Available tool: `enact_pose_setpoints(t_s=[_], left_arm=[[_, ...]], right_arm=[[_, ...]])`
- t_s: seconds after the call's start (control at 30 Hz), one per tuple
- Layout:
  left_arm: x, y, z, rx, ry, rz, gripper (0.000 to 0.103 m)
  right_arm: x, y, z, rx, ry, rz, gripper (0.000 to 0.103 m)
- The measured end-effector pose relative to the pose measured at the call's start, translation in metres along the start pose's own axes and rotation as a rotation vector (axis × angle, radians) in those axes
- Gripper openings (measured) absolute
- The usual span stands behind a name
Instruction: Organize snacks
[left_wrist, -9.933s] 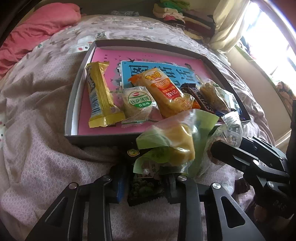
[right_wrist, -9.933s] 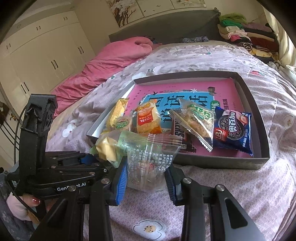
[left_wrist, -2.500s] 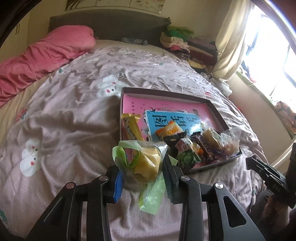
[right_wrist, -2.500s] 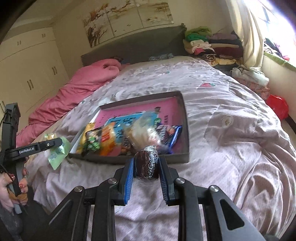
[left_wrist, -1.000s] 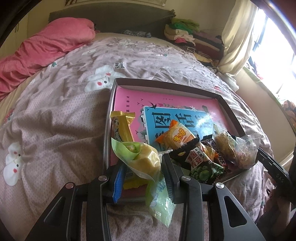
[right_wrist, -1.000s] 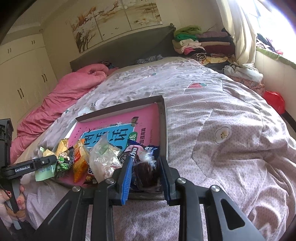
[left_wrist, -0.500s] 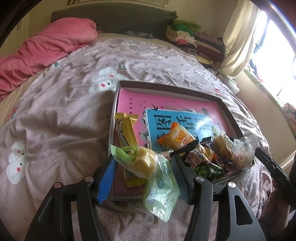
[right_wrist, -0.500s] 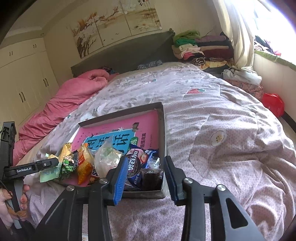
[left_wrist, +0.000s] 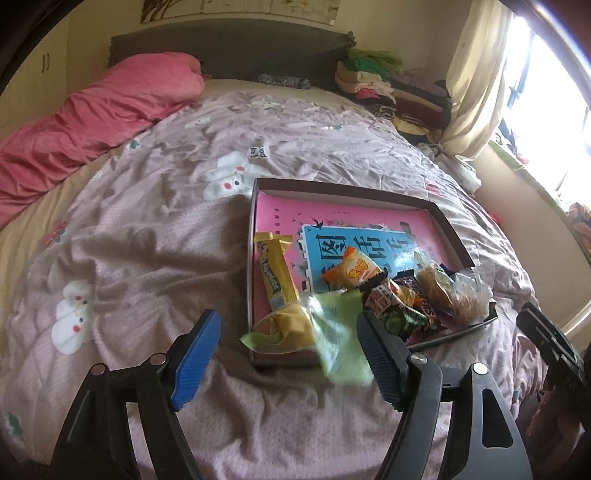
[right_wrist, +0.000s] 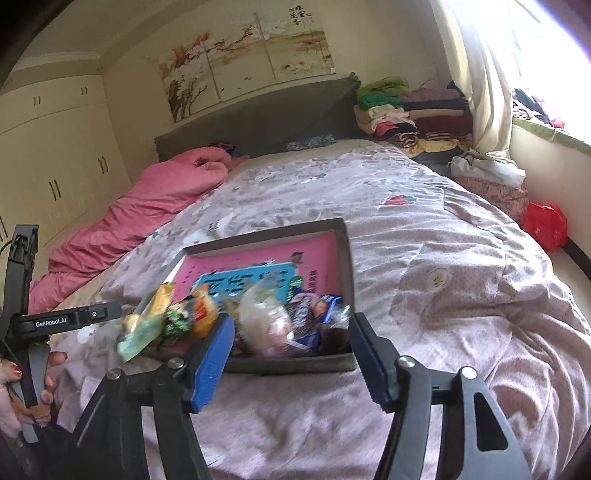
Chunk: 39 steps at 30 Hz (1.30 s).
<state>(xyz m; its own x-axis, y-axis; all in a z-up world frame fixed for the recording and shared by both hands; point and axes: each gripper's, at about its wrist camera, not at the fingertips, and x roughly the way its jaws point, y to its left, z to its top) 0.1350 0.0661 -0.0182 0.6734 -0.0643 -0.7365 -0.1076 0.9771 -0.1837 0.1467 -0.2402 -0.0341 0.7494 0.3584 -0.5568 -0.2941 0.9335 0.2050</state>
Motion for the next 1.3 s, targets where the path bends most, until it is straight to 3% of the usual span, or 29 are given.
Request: enact_pose_setpoints(t_s=[0.17, 0.7, 1.3], left_arm=[[-0.015, -0.006, -0.008, 0.009, 0.006, -0.01, 0.078], [-0.047, -0.028, -0.05, 0.049, 0.04, 0.003, 0.078], [-0.053, -0.047, -0.066, 0.094, 0.056, -0.007, 0.078]], right_arm=[[-0.012, 0.022, -0.008, -0.012, 0.03, 0.014, 0.073], [-0.039, 0.064, -0.028, -0.066, 0.102, -0.084, 0.094], [-0.042, 0.062, -0.038, -0.053, 0.119, -0.085, 0.099]])
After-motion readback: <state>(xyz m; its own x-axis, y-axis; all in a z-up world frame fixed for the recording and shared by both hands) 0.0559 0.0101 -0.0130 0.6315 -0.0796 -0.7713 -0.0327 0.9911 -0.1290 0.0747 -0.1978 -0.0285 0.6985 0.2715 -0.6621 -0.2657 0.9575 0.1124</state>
